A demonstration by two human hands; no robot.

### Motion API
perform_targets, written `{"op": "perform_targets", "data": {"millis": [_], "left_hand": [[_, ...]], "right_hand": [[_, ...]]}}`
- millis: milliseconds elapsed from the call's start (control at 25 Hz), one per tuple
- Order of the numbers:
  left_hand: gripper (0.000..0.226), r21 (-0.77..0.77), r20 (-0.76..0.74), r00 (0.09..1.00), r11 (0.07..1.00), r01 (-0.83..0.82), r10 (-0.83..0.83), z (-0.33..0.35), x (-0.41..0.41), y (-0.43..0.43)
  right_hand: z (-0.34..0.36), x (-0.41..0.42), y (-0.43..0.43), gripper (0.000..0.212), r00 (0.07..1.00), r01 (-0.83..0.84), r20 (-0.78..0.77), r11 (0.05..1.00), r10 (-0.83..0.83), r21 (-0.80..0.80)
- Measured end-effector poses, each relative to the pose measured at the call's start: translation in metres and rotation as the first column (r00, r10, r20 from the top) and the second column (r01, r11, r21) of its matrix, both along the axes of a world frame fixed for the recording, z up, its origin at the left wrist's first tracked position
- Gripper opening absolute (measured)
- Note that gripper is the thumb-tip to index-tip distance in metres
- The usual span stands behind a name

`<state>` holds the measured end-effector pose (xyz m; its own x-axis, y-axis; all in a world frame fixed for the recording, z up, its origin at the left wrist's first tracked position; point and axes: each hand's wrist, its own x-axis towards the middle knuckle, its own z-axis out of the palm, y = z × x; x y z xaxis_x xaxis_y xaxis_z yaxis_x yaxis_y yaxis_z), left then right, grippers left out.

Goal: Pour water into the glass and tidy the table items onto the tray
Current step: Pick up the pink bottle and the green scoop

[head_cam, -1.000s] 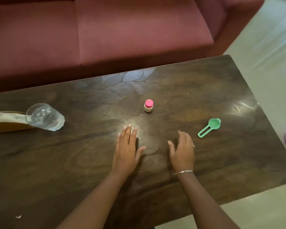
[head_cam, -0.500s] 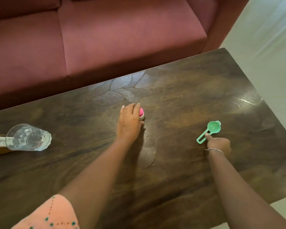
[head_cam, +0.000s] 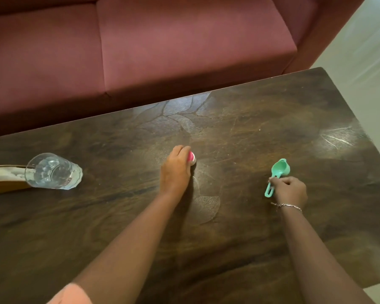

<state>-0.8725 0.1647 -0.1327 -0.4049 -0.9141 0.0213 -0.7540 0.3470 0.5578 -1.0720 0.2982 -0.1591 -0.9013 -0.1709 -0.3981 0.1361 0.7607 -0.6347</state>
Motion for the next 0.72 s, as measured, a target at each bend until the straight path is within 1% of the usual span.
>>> {"op": "perform_targets", "data": {"millis": [40, 120, 200, 280, 360, 480, 600, 720], "left_hand": [[0.027, 0.001, -0.036, 0.999, 0.999, -0.034, 0.034, 0.004, 0.015, 0.006], [0.025, 0.015, -0.111, 0.989, 0.995, -0.096, 0.097, 0.01, 0.046, 0.019], [0.025, 0.052, -0.172, 0.973, 0.988, -0.146, 0.153, 0.014, 0.082, 0.03], [0.028, 0.062, -0.178, 0.964, 0.98, -0.189, 0.197, 0.016, 0.124, 0.035], [0.031, 0.064, -0.169, 0.956, 0.971, -0.231, 0.238, 0.019, 0.169, 0.038], [0.035, 0.055, -0.178, 0.938, 0.955, -0.292, 0.297, 0.031, 0.237, 0.037], [0.038, 0.016, -0.187, 0.909, 0.926, -0.376, 0.372, 0.044, 0.307, 0.03], [0.037, -0.022, -0.201, 0.875, 0.891, -0.453, 0.44, 0.056, 0.37, 0.022]], "right_hand": [[0.005, 0.015, -0.001, 0.015, 0.998, -0.059, 0.018, 0.997, 0.06, -0.043], [0.013, 0.047, -0.004, 0.025, 0.984, -0.151, 0.07, 0.976, 0.163, -0.155], [0.018, 0.081, -0.006, 0.027, 0.956, -0.283, 0.027, 0.941, 0.292, -0.184], [0.022, 0.119, -0.012, 0.018, 0.898, -0.44, -0.071, 0.886, 0.434, -0.148], [0.027, 0.159, -0.021, 0.007, 0.84, -0.541, -0.113, 0.831, 0.53, -0.127], [0.034, 0.224, -0.044, 0.02, 0.745, -0.666, -0.098, 0.73, 0.659, -0.152], [0.042, 0.296, -0.074, 0.023, 0.622, -0.776, -0.071, 0.602, 0.78, -0.187], [0.056, 0.366, -0.108, 0.024, 0.541, -0.796, 0.012, 0.516, 0.841, -0.315]]}}
